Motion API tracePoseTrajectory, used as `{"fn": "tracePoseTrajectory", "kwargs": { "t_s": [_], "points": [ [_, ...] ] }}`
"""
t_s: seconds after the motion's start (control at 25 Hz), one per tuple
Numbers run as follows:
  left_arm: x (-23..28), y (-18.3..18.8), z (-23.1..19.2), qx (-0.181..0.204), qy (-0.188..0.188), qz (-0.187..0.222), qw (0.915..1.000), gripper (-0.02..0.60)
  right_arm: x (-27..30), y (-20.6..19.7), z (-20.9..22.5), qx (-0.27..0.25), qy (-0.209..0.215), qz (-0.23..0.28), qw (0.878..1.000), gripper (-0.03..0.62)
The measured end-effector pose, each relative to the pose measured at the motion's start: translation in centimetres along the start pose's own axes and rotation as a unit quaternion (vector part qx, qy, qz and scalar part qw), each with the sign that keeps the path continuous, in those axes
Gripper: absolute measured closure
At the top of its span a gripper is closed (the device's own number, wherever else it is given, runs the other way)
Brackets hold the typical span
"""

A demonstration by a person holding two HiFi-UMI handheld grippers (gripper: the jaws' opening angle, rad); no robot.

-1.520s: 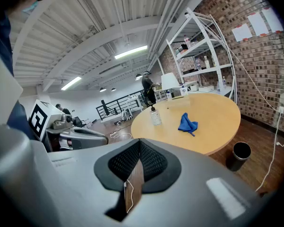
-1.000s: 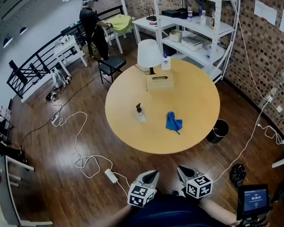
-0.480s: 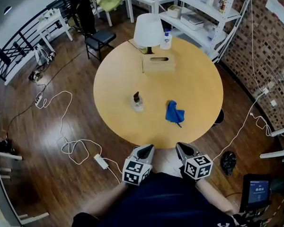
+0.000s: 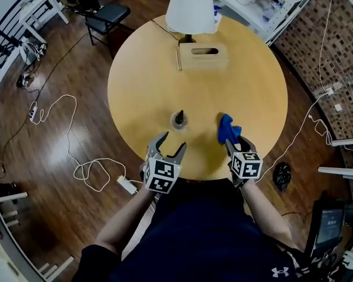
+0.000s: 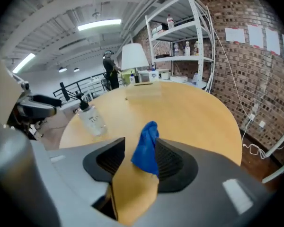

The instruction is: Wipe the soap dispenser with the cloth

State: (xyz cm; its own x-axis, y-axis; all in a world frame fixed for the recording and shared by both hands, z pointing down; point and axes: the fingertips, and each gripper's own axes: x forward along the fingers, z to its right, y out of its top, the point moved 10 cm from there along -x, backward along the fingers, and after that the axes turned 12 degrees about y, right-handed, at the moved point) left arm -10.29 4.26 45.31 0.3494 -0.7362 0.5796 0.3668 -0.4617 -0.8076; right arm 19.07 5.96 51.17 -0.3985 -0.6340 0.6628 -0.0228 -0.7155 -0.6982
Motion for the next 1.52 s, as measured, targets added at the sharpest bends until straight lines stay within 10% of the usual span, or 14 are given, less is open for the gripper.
{"fn": "tracePoseTrajectory", "kwargs": {
  "t_s": [0.24,0.68,0.96,1.32,1.52],
  "points": [
    [3.7,0.7,-0.6,0.033,0.017,-0.034,0.9987,0.221,6.6,0.5,5.1,0.000,-0.007,-0.048,0.999,0.356],
    [10.3,0.0,0.1,0.091,0.012,-0.088,0.9919,0.204,7.4,2.1,3.3,0.029,0.142,-0.039,0.989,0.496],
    [10.5,-0.7,0.2,0.102,-0.017,-0.058,0.9930,0.222,3.2,8.9,-4.2,-0.106,0.226,0.017,0.968,0.496],
    [8.9,-2.1,2.9,0.121,-0.066,-0.002,0.9905,0.222,3.8,11.5,-15.1,-0.303,0.258,-0.045,0.916,0.497],
    [8.9,-1.7,2.8,0.121,-0.081,0.013,0.9893,0.222,4.3,12.3,-12.9,-0.269,0.214,-0.066,0.937,0.499]
  ]
}}
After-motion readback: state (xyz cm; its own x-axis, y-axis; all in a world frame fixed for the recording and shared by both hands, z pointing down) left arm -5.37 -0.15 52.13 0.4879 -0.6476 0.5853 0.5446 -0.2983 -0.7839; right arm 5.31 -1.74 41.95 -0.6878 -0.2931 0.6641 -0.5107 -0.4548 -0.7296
